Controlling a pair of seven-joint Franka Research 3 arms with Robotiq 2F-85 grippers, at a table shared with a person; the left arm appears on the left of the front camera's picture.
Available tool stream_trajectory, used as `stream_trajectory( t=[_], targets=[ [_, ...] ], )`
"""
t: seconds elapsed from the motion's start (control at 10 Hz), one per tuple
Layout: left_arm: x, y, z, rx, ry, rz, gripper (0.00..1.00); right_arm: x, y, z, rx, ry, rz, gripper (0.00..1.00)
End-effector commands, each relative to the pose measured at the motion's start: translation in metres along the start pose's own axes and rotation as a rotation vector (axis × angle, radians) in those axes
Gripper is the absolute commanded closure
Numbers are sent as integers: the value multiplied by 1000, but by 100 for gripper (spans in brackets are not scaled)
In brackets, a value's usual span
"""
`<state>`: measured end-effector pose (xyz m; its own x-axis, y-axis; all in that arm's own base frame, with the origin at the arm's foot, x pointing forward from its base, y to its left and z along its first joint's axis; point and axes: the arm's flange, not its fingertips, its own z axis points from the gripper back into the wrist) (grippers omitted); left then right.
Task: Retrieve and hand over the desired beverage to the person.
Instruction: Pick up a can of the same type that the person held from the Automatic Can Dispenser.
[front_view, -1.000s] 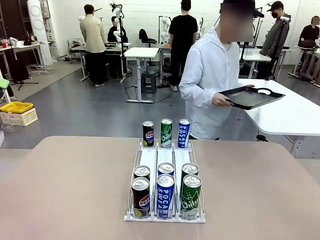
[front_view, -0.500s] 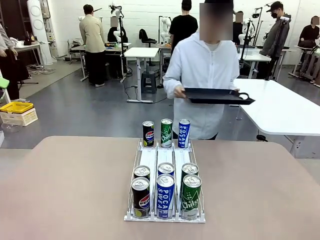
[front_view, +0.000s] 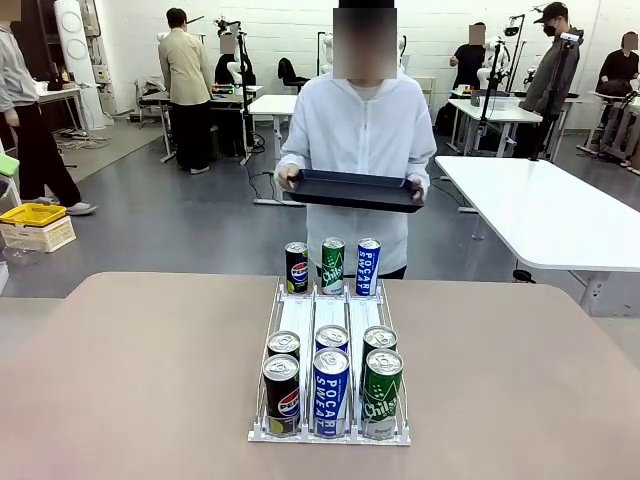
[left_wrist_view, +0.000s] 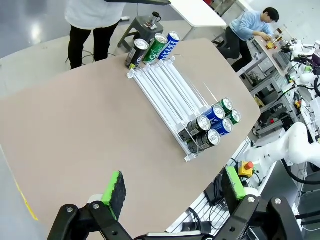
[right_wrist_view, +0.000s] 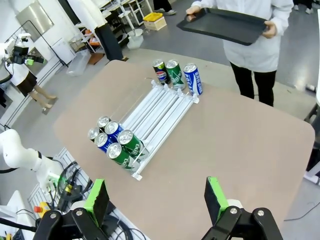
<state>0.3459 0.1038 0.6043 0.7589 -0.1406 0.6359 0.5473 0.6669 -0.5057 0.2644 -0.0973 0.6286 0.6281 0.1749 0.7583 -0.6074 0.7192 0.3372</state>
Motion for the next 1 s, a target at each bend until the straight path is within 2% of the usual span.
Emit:
stream_trajectory(
  t=[0.0, 0.9],
  targets=[
    [0, 2, 0, -16, -10, -25, 0, 3, -1, -1, 21, -7, 11, 0],
    [0, 2, 0, -16, -10, -25, 0, 3, -1, -1, 21, -7, 11, 0]
  ],
)
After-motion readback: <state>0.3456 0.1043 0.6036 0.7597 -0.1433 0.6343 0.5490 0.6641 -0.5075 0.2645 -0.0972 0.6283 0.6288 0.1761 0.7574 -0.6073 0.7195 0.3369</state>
